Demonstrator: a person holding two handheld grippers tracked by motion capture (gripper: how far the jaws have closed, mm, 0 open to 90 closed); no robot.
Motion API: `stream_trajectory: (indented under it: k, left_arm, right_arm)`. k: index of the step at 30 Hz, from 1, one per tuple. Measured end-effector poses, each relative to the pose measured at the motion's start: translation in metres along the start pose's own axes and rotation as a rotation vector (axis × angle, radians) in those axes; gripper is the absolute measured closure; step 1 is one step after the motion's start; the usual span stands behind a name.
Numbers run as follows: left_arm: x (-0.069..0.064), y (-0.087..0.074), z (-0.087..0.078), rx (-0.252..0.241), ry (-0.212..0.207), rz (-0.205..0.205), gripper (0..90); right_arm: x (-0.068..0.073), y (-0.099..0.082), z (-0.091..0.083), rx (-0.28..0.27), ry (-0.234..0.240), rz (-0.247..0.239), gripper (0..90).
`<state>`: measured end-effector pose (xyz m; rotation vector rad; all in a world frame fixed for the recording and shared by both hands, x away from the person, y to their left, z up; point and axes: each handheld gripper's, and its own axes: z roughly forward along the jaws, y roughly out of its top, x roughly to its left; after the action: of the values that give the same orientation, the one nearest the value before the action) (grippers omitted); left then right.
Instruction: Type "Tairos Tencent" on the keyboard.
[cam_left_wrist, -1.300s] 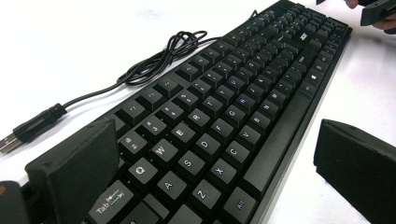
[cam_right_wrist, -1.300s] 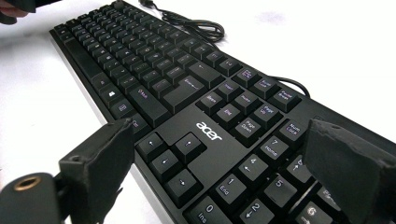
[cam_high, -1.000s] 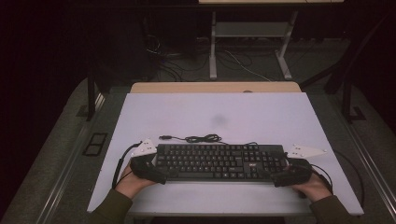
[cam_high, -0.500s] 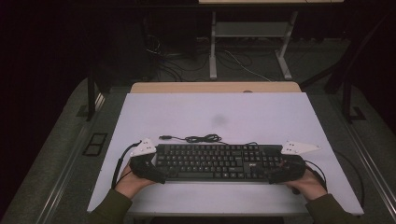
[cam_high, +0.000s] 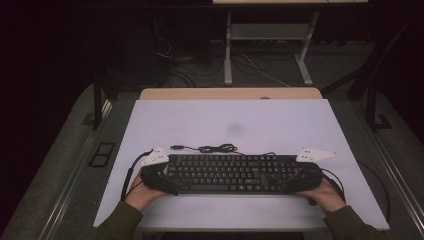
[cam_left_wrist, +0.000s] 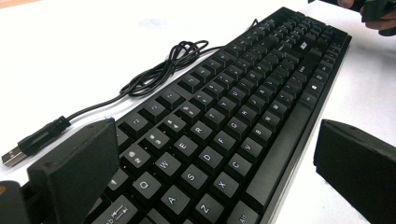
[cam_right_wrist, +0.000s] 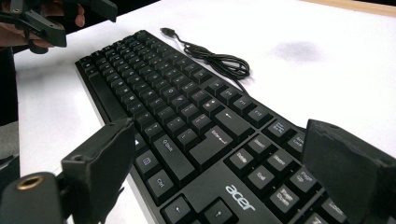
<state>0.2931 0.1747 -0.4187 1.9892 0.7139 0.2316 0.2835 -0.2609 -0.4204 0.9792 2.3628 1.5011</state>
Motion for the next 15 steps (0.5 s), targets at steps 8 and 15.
stream_trajectory:
  k: [8, 15]
  left_arm:
    - [0.001, 0.002, 0.002, 0.001, -0.001, -0.005, 0.0]
    - [0.002, 0.004, 0.005, 0.001, 0.003, -0.007, 0.0]
  right_arm:
    - [0.0, 0.006, 0.008, 0.003, 0.019, 0.004, 9.6]
    - [0.001, 0.01, 0.016, 0.012, 0.032, -0.002, 9.6]
